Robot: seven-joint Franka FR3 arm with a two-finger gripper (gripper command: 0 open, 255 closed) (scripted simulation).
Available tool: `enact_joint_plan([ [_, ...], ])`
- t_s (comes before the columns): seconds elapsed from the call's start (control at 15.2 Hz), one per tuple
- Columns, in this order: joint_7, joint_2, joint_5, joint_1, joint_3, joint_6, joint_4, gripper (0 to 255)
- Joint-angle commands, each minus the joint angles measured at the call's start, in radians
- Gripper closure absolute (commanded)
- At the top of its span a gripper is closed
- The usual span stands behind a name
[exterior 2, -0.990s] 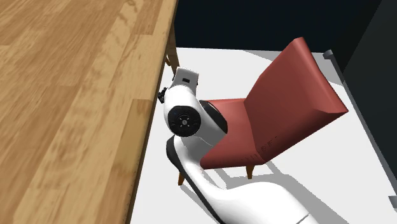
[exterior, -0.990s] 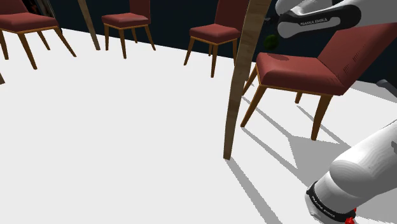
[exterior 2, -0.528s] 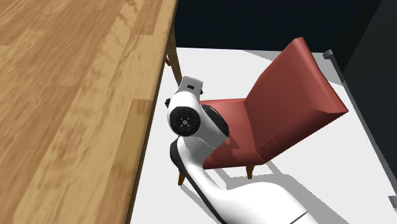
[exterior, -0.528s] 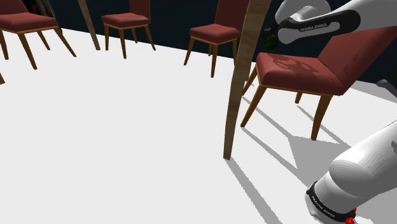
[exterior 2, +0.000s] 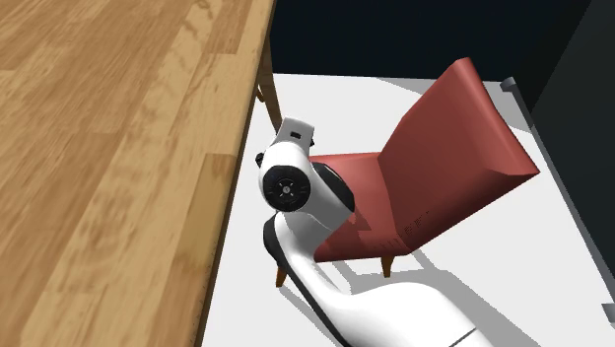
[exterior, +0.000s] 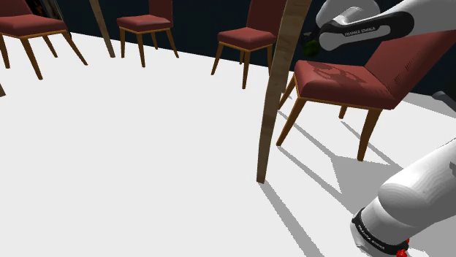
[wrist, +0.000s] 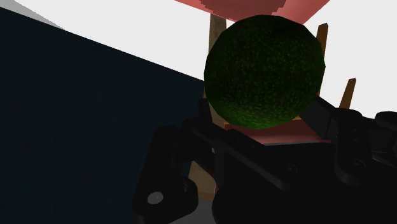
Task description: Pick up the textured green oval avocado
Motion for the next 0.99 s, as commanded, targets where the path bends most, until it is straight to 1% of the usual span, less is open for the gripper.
enact_joint_plan([
  [0.0,-0.012,0.0,0.01,0.002,-0.001,-0.013,0.009,255],
  [0.92,-0.124,-0.001,0.106,0.023,0.001,-0.178,0.185,255],
])
